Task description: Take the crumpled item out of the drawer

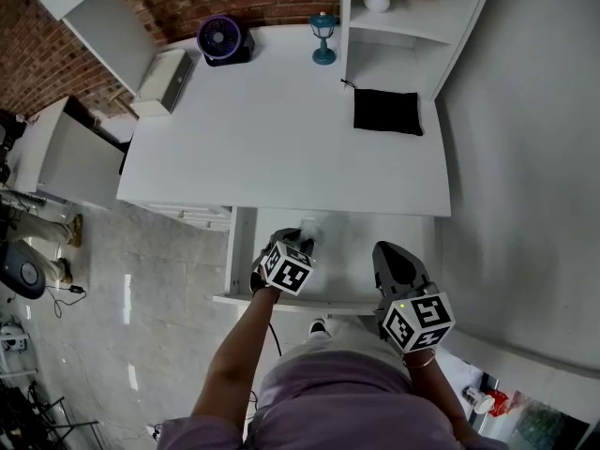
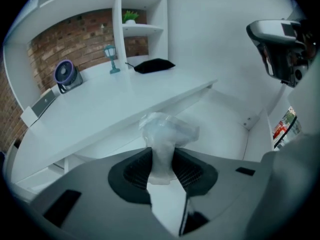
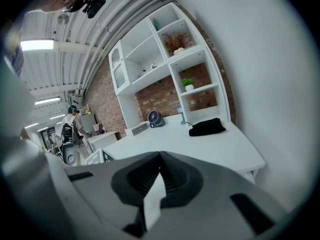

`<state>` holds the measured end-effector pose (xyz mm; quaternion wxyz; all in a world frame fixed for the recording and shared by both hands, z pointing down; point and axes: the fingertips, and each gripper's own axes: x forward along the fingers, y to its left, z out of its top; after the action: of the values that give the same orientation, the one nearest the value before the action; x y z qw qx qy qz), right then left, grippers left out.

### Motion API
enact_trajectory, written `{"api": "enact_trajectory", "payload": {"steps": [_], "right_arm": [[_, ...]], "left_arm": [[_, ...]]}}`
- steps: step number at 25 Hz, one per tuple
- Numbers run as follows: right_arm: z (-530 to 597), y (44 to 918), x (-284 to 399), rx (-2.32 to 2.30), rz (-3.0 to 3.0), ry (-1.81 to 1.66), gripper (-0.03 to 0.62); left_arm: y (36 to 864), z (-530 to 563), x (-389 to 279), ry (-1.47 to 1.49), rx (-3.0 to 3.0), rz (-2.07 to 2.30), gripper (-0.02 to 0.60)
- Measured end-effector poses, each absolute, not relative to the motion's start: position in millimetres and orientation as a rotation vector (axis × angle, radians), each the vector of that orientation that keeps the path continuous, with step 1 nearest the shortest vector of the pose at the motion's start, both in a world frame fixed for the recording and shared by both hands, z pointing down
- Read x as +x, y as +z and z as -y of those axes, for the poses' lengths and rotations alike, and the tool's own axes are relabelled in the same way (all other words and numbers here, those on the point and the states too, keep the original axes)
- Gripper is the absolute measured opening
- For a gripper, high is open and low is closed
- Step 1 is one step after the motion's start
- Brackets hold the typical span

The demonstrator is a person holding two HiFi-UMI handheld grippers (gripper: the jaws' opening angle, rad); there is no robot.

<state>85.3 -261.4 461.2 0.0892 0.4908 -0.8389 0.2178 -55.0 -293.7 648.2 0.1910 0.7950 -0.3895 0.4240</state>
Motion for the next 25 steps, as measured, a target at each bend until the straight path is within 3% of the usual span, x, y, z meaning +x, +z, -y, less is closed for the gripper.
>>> {"api": "enact_trajectory", "payload": {"steps": [25], "right_arm": [[267.4,435.9,47.2,1.322,2.596,0.514,0.003]], "left_arm": [[483.5,286.6,-139.2,0.484,2.189,1.643,0.129]]}}
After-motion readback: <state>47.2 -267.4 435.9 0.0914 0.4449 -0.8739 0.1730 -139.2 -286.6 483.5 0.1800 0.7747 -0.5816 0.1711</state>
